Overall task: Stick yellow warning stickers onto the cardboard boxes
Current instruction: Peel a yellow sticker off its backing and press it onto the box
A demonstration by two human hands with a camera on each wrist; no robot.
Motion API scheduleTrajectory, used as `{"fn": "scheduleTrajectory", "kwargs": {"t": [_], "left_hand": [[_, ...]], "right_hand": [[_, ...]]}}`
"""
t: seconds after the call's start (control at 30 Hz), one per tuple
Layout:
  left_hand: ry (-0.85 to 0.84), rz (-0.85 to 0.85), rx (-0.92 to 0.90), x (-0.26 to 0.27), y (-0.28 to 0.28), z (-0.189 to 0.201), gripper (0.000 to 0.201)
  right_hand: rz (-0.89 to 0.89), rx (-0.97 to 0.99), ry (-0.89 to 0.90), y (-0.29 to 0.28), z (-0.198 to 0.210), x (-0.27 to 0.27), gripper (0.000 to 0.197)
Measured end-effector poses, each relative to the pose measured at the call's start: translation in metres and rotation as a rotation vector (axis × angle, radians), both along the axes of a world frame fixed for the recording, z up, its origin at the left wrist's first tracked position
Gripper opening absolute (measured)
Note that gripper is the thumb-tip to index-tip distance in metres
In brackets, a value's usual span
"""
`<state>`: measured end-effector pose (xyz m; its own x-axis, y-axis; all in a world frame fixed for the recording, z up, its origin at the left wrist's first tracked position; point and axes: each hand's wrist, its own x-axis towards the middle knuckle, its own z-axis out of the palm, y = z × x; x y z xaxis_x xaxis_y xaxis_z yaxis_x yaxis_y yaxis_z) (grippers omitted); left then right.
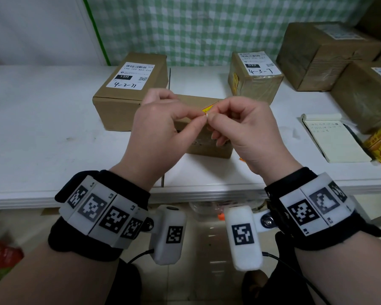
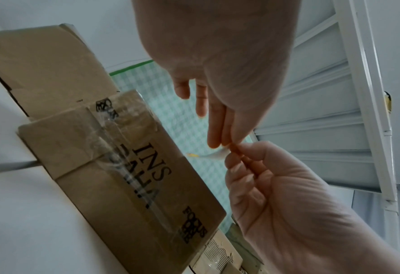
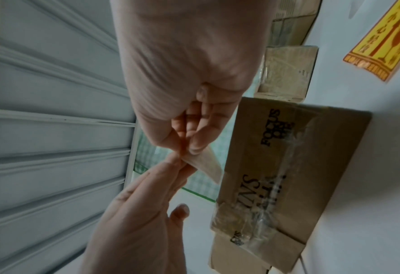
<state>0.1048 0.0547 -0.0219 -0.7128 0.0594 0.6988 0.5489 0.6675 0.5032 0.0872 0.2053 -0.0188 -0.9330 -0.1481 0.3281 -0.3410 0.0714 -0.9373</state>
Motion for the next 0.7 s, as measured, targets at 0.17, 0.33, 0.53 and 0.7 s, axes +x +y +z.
{"fn": "scheduleTrajectory", "kwargs": {"t": [0.17, 0.33, 0.53, 0.7], "left_hand": [[-0.041, -0.012, -0.007, -0.0014, -0.0026, 0.0007, 0.024], [-0.091, -0.016, 0.035, -0.0018, -0.0018, 0.0007, 0.014], [-0.288, -0.131, 0.293, -0.001, -0.0033, 0.0061, 0.013], [-0.279, -0.133, 0.174, -0.0018, -0.0024, 0.0032, 0.01]], "right_hand": [[-0.033, 0.128, 0.089, -0.0005, -0.001, -0.001, 0.01], [-0.013, 0.095, 0.061, -0.0011, -0.003, -0.0029, 0.013], [0.034, -0.066, -0.098, -0.0001, -0.0006, -0.0036, 0.015], [-0.015, 0.083, -0.048, -0.0042, 0.001, -0.0014, 0.014]]}}
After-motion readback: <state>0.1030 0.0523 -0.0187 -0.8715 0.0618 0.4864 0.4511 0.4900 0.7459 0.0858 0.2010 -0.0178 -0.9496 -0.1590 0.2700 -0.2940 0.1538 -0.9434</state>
